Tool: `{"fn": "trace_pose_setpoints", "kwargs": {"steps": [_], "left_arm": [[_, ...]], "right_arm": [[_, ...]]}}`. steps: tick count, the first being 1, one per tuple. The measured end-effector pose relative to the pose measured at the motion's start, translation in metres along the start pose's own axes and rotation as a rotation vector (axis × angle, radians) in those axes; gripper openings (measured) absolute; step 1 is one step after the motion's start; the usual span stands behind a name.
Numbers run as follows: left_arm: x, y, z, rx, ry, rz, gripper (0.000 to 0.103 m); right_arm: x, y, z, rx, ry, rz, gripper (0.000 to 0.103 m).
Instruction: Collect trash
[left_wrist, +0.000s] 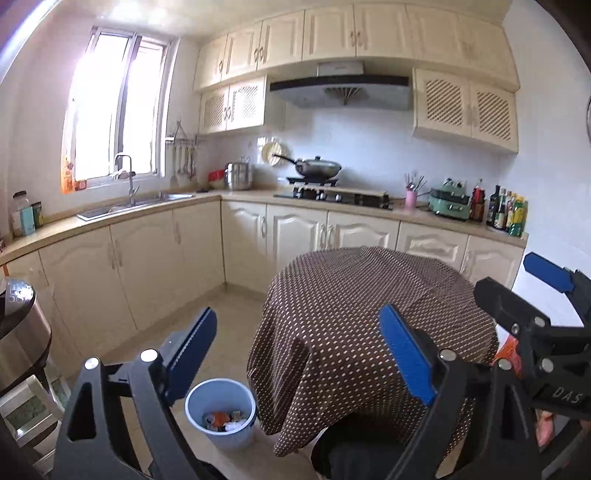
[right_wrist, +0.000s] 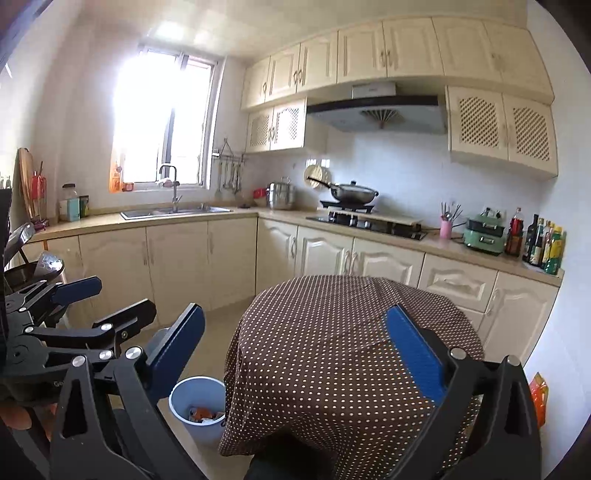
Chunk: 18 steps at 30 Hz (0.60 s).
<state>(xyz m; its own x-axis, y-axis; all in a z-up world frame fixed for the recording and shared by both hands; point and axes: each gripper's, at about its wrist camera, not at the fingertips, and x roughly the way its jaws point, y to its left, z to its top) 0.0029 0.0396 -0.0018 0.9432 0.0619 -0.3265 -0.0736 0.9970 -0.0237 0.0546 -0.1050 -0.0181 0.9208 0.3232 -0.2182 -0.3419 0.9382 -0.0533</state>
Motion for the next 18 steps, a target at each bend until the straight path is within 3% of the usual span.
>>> {"fn": "trace_pose_setpoints", "kwargs": {"steps": [5,9,18], "left_arm": [[-0.018,-0.004,0.003,0.003,-0.081,-0.006,0.090],[-0.023,-0.007,0.005,-0.004,-0.083,-0.005,0.090],[-0.027,-0.019,0.007,0.004,-0.105,-0.031,0.090]], "right_arm": [[-0.019,-0.008,0.002,0.005,-0.043,-0.032,0.096],[-0.032,-0.013,0.001,-0.003,-0.082,-0.065,0.096],[-0.035,-0.025,-0.006,0.009,-0.072,-0.099,0.096]]}}
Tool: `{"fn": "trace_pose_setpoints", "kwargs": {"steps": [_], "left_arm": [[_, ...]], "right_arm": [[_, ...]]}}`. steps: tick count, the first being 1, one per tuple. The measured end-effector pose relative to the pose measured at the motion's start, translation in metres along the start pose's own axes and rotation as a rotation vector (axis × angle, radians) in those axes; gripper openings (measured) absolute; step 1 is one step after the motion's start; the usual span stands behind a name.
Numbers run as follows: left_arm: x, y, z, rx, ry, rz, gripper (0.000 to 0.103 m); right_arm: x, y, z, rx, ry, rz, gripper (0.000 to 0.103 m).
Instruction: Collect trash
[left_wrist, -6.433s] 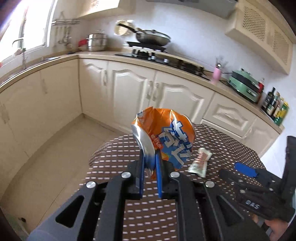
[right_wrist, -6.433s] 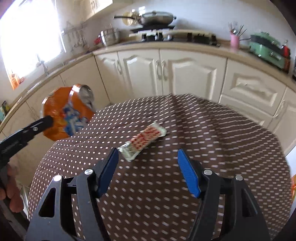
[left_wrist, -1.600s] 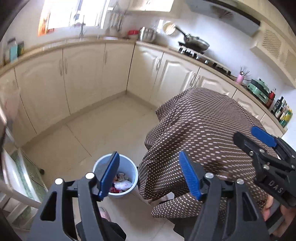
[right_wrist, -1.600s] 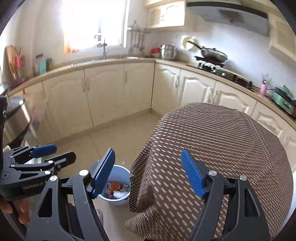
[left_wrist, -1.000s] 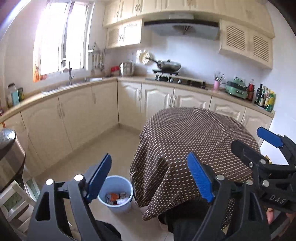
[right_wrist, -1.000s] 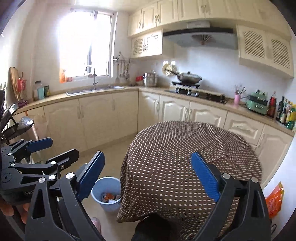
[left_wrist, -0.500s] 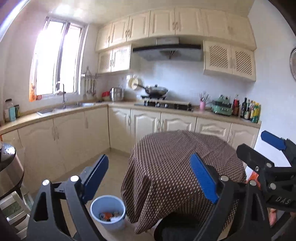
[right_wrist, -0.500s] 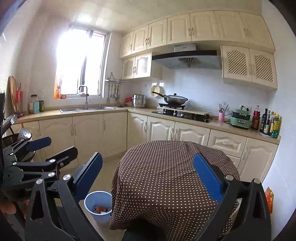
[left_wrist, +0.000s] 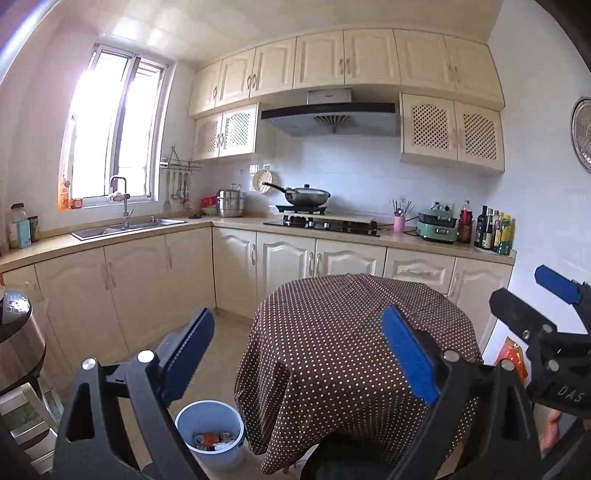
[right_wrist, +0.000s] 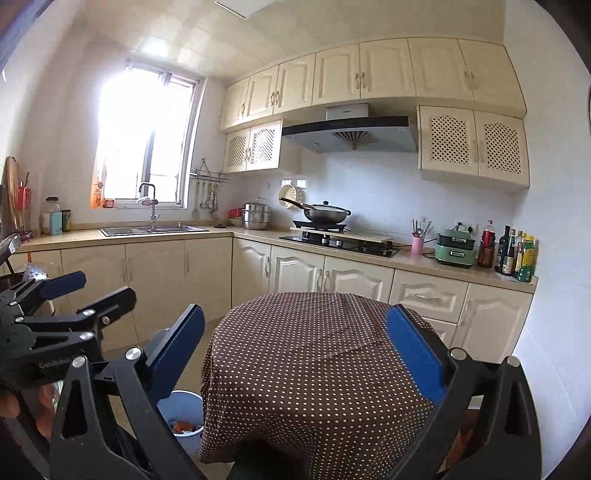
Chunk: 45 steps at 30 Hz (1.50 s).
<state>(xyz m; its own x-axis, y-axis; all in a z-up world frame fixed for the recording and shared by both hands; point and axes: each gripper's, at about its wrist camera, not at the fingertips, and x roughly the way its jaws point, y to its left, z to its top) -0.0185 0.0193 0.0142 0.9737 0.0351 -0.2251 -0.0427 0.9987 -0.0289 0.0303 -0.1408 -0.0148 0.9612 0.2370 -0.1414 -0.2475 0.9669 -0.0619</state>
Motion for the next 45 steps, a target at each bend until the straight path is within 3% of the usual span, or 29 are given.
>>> {"fn": "trace_pose_setpoints", "kwargs": {"steps": [45], "left_arm": [[-0.006,-0.008,-0.003,0.016,-0.009,0.003,0.090]], "right_arm": [[0.006,0.007,-0.003,-0.004,0.034,0.000,0.096]]}}
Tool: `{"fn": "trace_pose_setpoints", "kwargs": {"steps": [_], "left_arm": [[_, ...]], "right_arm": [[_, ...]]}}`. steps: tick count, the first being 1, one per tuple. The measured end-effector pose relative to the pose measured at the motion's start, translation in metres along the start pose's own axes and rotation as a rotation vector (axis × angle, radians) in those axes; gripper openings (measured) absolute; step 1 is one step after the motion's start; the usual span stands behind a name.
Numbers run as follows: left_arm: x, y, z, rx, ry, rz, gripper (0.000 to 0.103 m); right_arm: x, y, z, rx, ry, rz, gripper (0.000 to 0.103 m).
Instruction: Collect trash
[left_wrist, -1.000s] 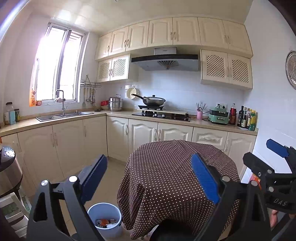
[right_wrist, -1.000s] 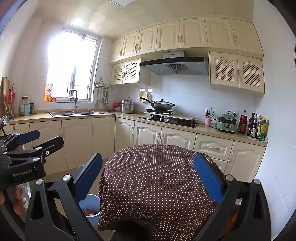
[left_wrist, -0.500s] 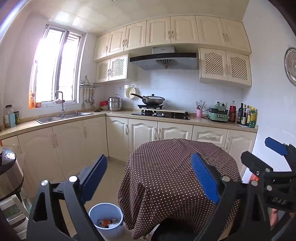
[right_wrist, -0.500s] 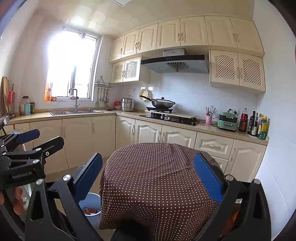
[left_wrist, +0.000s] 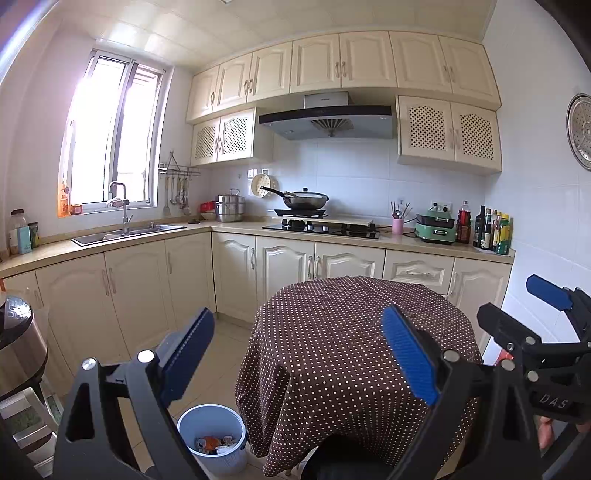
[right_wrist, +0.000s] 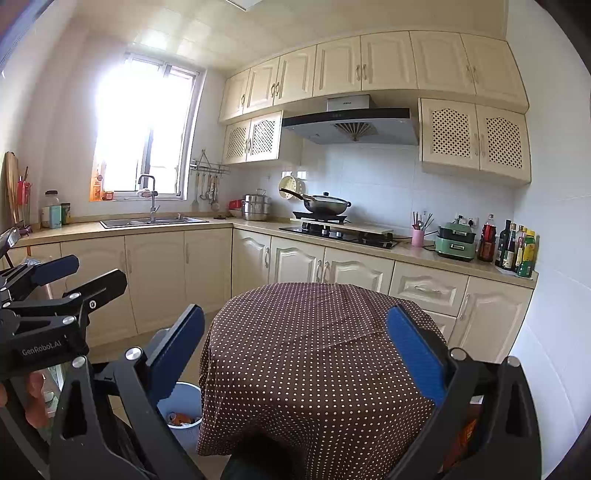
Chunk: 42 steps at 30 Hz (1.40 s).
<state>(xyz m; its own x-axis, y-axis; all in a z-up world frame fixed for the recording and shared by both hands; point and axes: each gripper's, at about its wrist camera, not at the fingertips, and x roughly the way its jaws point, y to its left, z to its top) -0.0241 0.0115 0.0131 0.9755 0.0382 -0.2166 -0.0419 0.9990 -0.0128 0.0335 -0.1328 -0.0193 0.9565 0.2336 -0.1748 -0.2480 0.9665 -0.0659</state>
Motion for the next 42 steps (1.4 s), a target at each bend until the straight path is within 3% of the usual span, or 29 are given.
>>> {"fn": "trace_pose_setpoints", "kwargs": {"steps": [42], "left_arm": [[-0.0022,-0.0007,-0.0004,0.004,-0.003,-0.008,0.090]], "right_arm": [[-0.0014,0.0014,-0.0066,0.003,0.022,0.010,0.096]]}}
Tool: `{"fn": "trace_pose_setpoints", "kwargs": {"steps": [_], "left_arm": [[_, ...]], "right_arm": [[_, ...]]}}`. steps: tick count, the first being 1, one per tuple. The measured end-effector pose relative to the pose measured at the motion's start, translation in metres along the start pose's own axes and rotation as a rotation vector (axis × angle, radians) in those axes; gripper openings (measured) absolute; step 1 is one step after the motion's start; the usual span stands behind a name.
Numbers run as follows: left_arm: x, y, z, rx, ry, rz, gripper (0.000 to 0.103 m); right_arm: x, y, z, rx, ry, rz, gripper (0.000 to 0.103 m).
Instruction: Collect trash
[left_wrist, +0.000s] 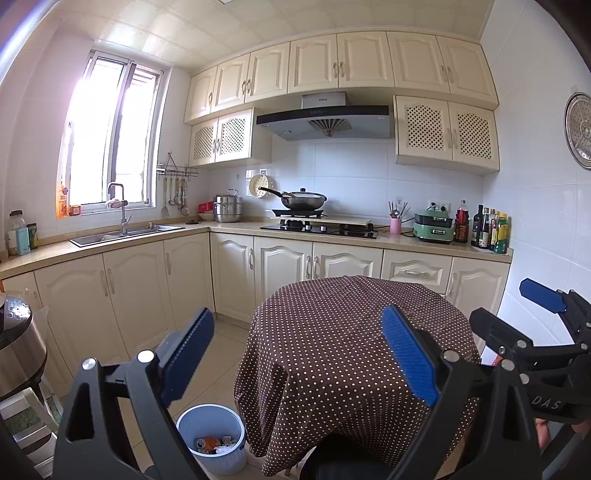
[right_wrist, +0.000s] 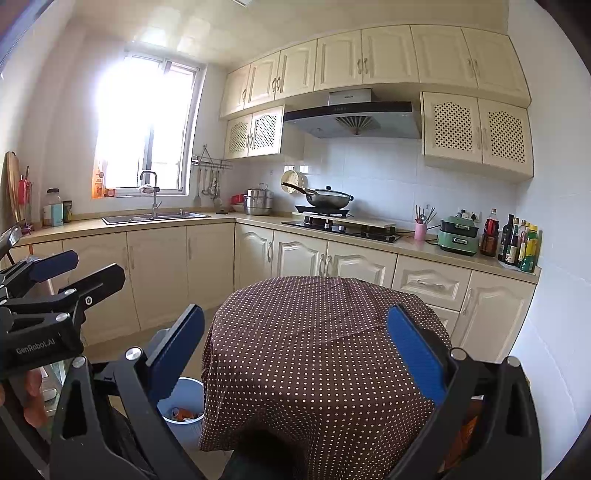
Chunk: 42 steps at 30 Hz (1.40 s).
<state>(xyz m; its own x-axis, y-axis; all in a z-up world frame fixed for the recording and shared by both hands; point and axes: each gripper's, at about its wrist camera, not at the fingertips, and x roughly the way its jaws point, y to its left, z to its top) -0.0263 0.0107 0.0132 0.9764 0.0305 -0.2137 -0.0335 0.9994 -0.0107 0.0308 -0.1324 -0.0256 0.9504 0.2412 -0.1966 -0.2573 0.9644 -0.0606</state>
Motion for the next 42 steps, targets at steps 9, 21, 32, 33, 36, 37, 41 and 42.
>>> {"fn": "trace_pose_setpoints", "kwargs": {"steps": [9,21,32,33,36,37,41,42], "left_arm": [[-0.0001,-0.0003,-0.0002,0.001,-0.002,-0.001,0.090],[-0.0001,-0.0010,-0.0002,0.001,-0.001,-0.001,0.090],[0.0000,-0.0024,0.0001,0.003,0.000,0.000,0.090],[0.0000,-0.0024,0.0001,0.003,0.001,-0.001,0.090],[-0.0001,-0.0022,0.0002,0.003,0.001,0.000,0.090],[0.0000,-0.0021,0.0001,0.003,0.001,0.000,0.090],[-0.0001,-0.0013,-0.0007,0.001,0.002,0.000,0.090],[-0.0005,-0.0012,-0.0009,0.002,0.002,0.000,0.090]], "right_arm": [[0.0000,0.0017,-0.0009,0.008,0.005,0.006,0.096],[-0.0013,0.0050,-0.0010,0.010,0.007,0.005,0.096],[-0.0019,0.0083,-0.0022,0.014,0.013,0.008,0.096],[-0.0023,0.0087,-0.0025,0.015,0.015,0.009,0.096],[-0.0023,0.0076,-0.0018,0.017,0.016,0.008,0.096],[-0.0022,0.0075,-0.0014,0.018,0.016,0.008,0.096],[-0.0019,0.0073,-0.0012,0.017,0.017,0.008,0.096],[-0.0019,0.0075,-0.0012,0.017,0.017,0.008,0.096]]}}
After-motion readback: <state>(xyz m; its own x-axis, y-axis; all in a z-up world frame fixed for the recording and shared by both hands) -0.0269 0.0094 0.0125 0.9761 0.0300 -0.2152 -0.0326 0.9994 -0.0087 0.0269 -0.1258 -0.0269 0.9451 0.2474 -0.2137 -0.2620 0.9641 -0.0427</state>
